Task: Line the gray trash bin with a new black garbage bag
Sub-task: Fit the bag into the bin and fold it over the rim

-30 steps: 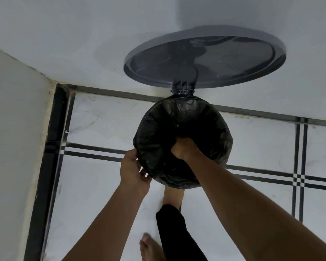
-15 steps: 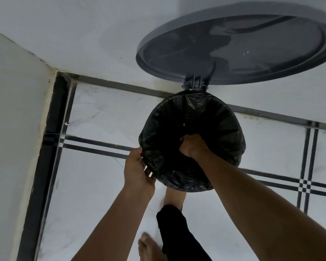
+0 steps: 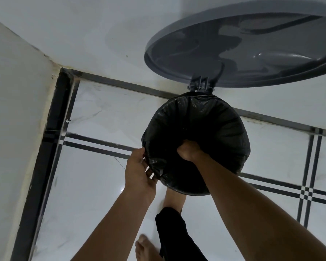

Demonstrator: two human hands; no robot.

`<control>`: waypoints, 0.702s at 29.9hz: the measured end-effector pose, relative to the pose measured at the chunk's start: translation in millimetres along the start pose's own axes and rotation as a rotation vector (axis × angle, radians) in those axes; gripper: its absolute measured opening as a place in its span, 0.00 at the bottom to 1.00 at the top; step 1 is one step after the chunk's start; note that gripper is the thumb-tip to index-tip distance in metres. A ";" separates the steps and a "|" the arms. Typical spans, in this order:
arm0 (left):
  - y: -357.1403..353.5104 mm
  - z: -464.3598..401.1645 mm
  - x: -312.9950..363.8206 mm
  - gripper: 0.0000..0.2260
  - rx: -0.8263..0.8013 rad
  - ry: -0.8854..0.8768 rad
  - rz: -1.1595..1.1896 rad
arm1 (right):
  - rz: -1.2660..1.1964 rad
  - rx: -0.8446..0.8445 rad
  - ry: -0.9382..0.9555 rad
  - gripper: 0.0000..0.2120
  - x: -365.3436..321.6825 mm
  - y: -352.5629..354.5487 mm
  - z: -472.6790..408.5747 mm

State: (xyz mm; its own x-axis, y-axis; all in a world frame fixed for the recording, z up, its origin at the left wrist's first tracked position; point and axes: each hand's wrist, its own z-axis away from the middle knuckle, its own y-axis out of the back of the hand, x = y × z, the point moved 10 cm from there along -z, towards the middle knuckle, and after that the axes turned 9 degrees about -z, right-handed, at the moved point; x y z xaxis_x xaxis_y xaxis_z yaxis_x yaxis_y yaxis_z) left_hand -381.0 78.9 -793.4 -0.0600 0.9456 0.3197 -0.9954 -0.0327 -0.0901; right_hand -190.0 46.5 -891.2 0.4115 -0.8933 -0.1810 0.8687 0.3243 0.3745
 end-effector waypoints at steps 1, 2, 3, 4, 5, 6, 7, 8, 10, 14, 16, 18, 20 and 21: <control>-0.3 0.9 0.3 0.06 -0.003 0.001 0.000 | -0.008 0.007 0.004 0.21 -1.2 1.4 3.8; 0.0 2.1 0.3 0.06 -0.008 0.004 -0.001 | -0.015 0.015 0.014 0.20 -3.7 3.1 9.4; 0.2 3.3 0.0 0.05 -0.012 0.007 -0.002 | -0.016 0.021 0.030 0.20 -6.9 5.4 16.6; 0.2 4.6 -0.1 0.04 -0.017 0.009 -0.003 | -0.010 0.035 0.058 0.20 -11.4 8.4 25.6; 0.3 6.8 0.2 0.03 -0.020 0.011 -0.004 | 0.004 0.062 0.099 0.21 -16.8 12.5 36.7; 0.4 8.6 0.7 0.03 -0.022 0.012 -0.005 | 0.005 0.093 0.130 0.22 -20.2 16.7 47.7; 1.0 9.8 1.4 0.04 -0.021 0.012 -0.004 | 0.002 0.131 0.157 0.22 -22.5 21.1 57.9; 1.3 10.9 2.1 0.05 -0.021 0.014 -0.003 | 0.005 0.183 0.177 0.22 -24.1 26.6 68.3; 1.1 13.2 3.2 0.05 -0.022 0.015 -0.003 | 0.030 0.268 0.191 0.19 -26.3 33.0 81.1; -1.1 15.9 3.4 0.05 -0.017 0.011 -0.005 | -0.053 0.128 0.027 0.17 -11.5 23.0 61.1; -2.3 15.9 3.8 0.06 -0.020 0.004 -0.006 | -0.046 0.009 -0.030 0.20 -5.4 12.0 44.7; -3.0 14.3 3.7 0.05 -0.029 0.000 -0.007 | -0.033 -0.069 -0.019 0.25 -5.4 4.8 33.4; -2.1 11.0 2.7 0.04 -0.040 -0.004 -0.013 | -0.053 -0.091 0.011 0.26 -5.8 -0.2 22.1; -1.9 9.7 2.8 0.04 -0.044 -0.007 -0.014 | -0.060 -0.078 0.020 0.25 -6.3 -0.4 17.5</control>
State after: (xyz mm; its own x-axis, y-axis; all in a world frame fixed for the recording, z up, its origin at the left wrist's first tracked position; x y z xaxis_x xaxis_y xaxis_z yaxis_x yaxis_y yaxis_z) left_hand -380.0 78.5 -783.2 -0.0467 0.9437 0.3276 -0.9919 -0.0049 -0.1273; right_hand -197.8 46.5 -874.3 0.3625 -0.9057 -0.2198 0.9106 0.2939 0.2906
